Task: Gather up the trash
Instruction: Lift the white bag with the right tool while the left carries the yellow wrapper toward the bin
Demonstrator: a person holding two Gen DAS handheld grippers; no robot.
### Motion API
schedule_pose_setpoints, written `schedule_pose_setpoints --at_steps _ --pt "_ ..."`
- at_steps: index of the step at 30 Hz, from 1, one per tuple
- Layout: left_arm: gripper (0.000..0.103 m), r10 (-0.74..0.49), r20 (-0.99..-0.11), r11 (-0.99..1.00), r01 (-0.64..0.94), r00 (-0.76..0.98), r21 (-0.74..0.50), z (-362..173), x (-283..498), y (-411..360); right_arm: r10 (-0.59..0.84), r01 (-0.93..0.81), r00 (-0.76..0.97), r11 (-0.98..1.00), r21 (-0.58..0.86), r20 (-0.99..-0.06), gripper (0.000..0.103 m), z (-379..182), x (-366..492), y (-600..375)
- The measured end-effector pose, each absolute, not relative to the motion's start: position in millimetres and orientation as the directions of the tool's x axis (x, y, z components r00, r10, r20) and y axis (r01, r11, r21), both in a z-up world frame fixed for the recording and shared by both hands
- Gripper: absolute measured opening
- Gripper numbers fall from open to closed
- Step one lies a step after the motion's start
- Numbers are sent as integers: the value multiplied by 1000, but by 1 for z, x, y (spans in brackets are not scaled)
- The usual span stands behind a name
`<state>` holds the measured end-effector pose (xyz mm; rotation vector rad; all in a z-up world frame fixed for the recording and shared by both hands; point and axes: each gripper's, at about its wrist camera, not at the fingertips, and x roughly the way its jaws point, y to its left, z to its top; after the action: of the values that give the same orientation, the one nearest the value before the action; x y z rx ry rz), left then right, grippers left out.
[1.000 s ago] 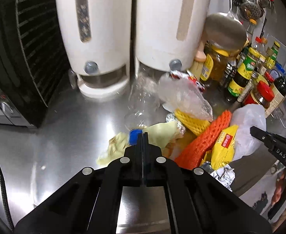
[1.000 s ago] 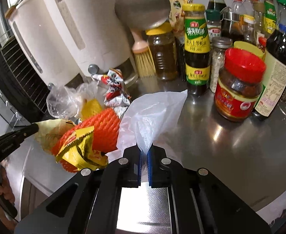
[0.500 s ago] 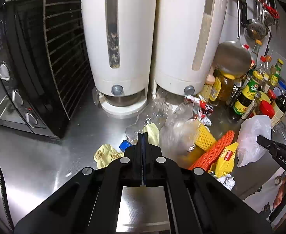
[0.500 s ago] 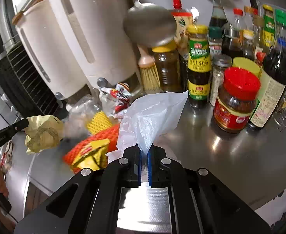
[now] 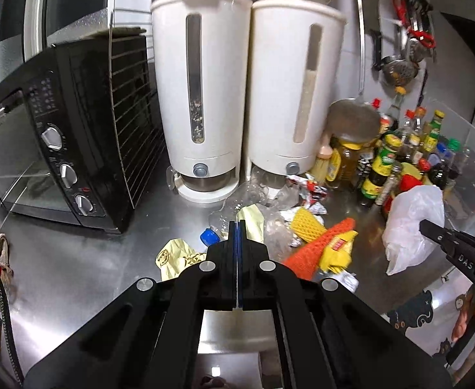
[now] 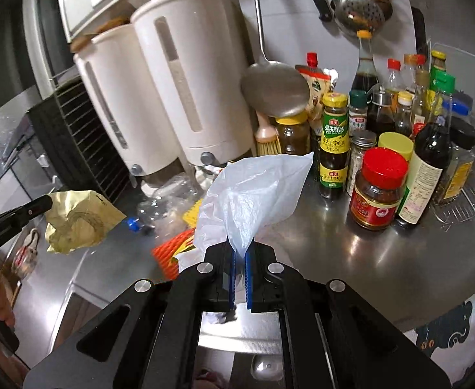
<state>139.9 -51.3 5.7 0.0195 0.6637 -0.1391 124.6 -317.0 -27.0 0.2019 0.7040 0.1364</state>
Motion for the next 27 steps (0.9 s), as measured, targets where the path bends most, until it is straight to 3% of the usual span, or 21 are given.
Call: schedule_pose_setpoints --at_steps 14,27 --pt "0 -194 -581 977 208 791 -43 -7 36 -73 206 -104 777 974 202 -594 6 -25 30 -317" --pt "0 -273 -637 950 305 721 -61 -86 -42 -100 162 -60 716 983 172 -679 6 -104 -37 -325"
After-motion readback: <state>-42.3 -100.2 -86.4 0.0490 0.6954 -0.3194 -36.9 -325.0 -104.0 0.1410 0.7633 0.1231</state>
